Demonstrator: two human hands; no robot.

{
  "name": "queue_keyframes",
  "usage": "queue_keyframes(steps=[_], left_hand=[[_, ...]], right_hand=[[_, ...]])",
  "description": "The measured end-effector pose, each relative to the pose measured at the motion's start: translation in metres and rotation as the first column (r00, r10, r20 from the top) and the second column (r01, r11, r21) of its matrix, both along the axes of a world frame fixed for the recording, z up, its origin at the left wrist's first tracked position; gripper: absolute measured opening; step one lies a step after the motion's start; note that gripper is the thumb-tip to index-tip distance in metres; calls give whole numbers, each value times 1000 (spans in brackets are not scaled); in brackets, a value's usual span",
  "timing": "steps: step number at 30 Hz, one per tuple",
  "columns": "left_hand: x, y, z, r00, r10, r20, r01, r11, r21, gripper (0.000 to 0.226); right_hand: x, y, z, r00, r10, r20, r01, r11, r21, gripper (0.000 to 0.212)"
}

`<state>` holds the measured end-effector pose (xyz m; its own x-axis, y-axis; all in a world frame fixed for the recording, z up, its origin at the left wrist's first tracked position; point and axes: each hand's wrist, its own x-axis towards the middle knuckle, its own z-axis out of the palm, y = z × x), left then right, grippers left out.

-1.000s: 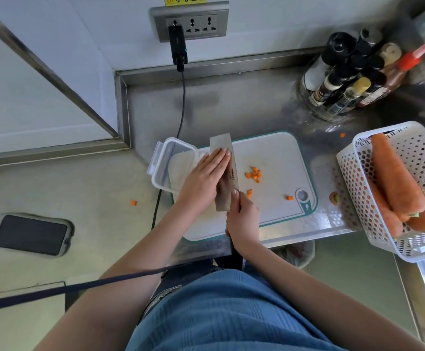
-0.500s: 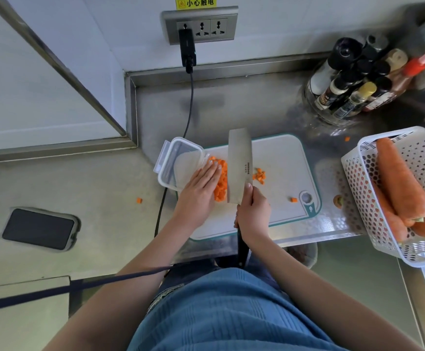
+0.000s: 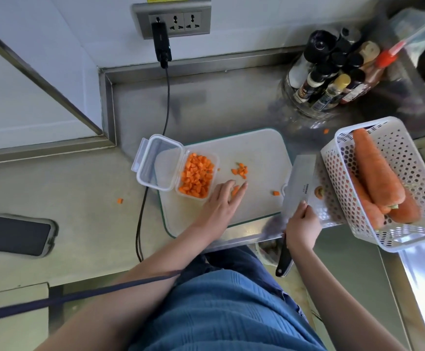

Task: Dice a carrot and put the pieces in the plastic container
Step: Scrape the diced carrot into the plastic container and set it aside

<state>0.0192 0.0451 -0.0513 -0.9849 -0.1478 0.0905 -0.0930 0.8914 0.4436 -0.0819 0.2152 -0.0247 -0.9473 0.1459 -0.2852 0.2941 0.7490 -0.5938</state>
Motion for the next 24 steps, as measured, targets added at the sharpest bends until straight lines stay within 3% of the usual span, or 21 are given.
queue_keyframes(steps=[9, 18, 24], left_hand=[[-10, 2, -4, 970, 216, 113, -233, 957, 171, 14], [-21, 10, -3, 923, 382, 47, -382, 899, 213, 12], [-29, 8, -1, 947, 321, -24, -318, 944, 84, 16]], right_hand=[[22, -15, -7, 998, 15, 64, -11, 998, -56, 44], [19, -14, -10, 995, 55, 79, -52, 998, -46, 45], [18, -15, -11, 995, 42, 92, -34, 996, -88, 46]])
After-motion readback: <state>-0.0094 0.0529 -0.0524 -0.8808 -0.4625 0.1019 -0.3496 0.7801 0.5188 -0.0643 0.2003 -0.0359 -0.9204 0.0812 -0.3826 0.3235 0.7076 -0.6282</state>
